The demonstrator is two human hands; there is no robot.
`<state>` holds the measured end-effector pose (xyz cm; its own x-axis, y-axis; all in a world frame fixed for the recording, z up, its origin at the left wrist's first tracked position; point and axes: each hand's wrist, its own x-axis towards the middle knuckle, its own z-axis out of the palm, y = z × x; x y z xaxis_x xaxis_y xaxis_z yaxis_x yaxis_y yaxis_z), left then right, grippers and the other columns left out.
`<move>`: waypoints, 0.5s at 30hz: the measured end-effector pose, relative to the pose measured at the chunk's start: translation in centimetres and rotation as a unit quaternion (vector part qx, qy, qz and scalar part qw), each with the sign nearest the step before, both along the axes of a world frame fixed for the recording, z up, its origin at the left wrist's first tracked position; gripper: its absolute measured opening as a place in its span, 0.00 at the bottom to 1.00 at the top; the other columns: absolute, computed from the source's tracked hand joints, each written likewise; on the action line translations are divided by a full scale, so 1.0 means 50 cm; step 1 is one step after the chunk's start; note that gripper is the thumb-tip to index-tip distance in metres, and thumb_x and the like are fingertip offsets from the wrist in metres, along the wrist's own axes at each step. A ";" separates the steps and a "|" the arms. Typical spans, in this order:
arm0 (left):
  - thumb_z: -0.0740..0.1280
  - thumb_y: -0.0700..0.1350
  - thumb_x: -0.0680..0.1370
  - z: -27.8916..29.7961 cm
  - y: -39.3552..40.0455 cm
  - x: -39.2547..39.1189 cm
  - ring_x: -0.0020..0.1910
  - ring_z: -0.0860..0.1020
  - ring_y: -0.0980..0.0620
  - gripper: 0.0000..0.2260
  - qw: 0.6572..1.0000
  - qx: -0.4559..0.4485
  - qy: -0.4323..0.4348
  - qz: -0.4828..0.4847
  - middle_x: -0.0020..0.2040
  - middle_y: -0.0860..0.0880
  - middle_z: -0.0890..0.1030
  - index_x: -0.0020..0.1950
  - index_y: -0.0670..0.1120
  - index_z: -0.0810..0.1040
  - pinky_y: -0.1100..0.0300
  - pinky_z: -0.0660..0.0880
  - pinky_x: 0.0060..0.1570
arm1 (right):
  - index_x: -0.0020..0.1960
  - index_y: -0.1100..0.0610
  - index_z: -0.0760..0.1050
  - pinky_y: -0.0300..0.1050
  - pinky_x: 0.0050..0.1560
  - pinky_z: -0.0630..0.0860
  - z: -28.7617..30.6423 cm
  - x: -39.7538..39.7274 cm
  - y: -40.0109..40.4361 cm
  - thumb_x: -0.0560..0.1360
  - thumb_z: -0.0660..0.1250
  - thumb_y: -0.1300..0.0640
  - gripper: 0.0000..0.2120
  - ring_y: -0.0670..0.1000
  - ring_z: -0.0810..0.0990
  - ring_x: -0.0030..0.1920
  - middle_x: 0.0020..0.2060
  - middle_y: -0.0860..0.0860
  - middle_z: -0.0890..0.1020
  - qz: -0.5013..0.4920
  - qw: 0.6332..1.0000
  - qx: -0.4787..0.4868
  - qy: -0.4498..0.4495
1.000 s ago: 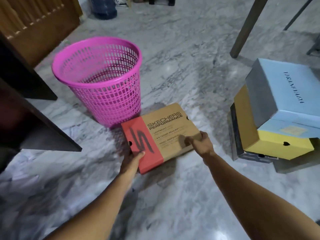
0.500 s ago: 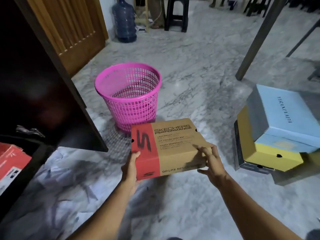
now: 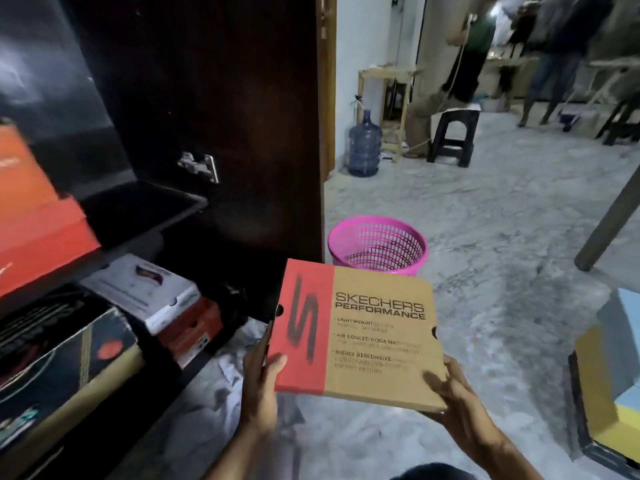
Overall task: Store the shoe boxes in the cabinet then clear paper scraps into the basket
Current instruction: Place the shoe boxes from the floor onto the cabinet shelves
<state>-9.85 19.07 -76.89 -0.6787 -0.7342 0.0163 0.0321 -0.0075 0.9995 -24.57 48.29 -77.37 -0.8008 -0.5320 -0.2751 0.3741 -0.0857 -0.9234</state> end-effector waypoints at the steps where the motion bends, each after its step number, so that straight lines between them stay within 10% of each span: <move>1: 0.69 0.53 0.72 0.011 -0.023 0.023 0.64 0.80 0.46 0.25 1.000 -0.015 0.012 0.024 0.62 0.47 0.84 0.68 0.47 0.79 0.47 0.77 0.65 | 0.66 0.52 0.73 0.73 0.65 0.75 0.018 0.005 -0.028 0.61 0.76 0.50 0.34 0.61 0.81 0.64 0.67 0.57 0.80 0.015 1.000 -0.015 0.009; 6: 0.68 0.57 0.70 0.106 -0.119 0.112 0.65 0.79 0.40 0.28 0.987 -0.026 0.079 0.134 0.63 0.43 0.82 0.68 0.47 0.79 0.46 0.75 0.64 | 0.71 0.52 0.72 0.64 0.56 0.83 0.114 0.017 -0.181 0.67 0.70 0.59 0.33 0.60 0.79 0.69 0.70 0.55 0.79 0.064 0.994 -0.078 0.053; 11: 0.66 0.54 0.70 0.280 -0.246 0.190 0.62 0.79 0.42 0.29 0.948 -0.087 0.159 0.262 0.62 0.41 0.82 0.67 0.41 0.78 0.47 0.74 0.62 | 0.55 0.38 0.85 0.52 0.58 0.83 0.270 0.059 -0.389 0.77 0.62 0.62 0.22 0.43 0.86 0.57 0.63 0.47 0.84 0.104 0.976 -0.165 0.096; 15: 0.65 0.55 0.72 0.417 -0.312 0.243 0.58 0.80 0.52 0.25 0.905 -0.147 0.216 0.334 0.58 0.46 0.83 0.63 0.42 0.79 0.54 0.74 0.59 | 0.59 0.46 0.79 0.46 0.52 0.84 0.403 0.082 -0.542 0.85 0.53 0.59 0.17 0.43 0.85 0.56 0.54 0.45 0.88 0.120 0.965 -0.201 0.116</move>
<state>2.29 3.47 -56.05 0.0324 -0.8992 0.4363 0.3192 0.4230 0.8480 -20.46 21.19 -57.22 -0.6559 -0.7370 0.1632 0.2154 -0.3899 -0.8953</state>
